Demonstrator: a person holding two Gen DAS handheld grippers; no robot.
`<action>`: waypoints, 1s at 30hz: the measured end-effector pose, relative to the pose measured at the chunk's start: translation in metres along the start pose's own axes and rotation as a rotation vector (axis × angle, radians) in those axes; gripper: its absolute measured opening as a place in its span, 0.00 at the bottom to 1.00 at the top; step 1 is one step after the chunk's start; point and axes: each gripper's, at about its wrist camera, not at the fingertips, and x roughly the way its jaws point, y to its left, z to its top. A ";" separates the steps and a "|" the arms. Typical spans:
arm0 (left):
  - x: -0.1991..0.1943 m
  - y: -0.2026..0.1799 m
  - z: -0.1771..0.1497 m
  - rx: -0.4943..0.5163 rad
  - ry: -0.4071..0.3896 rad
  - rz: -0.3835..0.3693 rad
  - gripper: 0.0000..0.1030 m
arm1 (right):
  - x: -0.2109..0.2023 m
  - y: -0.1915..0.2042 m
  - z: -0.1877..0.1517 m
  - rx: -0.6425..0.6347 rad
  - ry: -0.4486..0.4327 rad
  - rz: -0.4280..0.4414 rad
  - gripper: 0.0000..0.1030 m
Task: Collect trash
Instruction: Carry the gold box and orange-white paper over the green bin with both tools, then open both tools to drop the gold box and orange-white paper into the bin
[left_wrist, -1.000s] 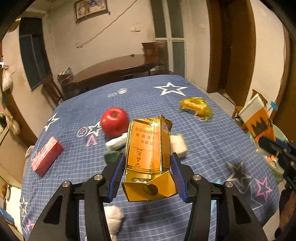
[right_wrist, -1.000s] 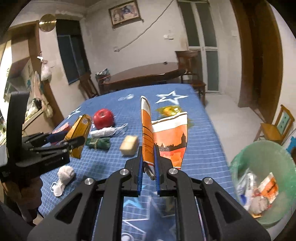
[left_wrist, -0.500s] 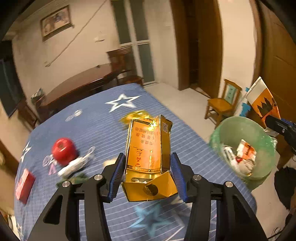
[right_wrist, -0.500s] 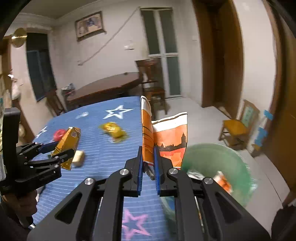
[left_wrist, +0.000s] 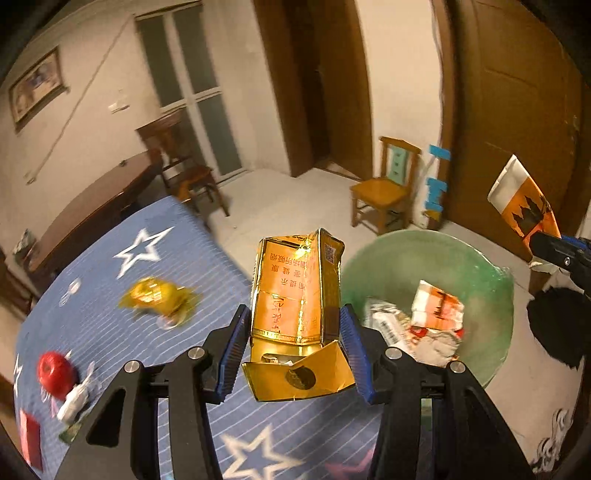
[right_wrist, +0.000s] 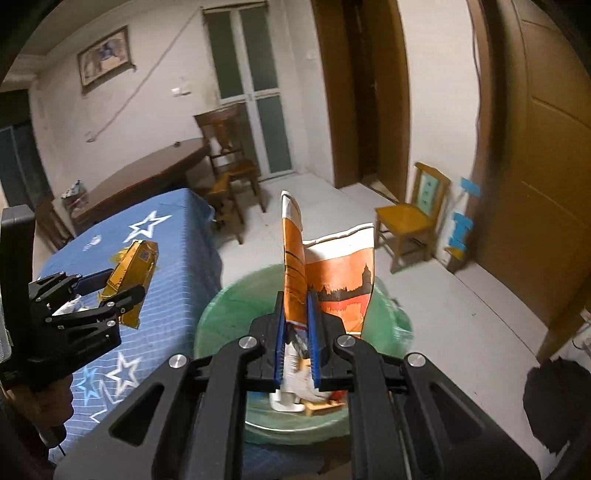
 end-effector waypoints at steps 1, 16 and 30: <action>0.005 -0.008 0.003 0.016 0.004 -0.010 0.50 | 0.000 -0.003 -0.001 0.003 0.004 -0.009 0.09; 0.047 -0.066 0.008 0.121 0.034 -0.083 0.50 | 0.025 -0.021 -0.009 0.027 0.092 -0.031 0.09; 0.064 -0.063 -0.002 0.137 0.076 -0.122 0.50 | 0.036 -0.027 -0.011 0.049 0.145 0.019 0.09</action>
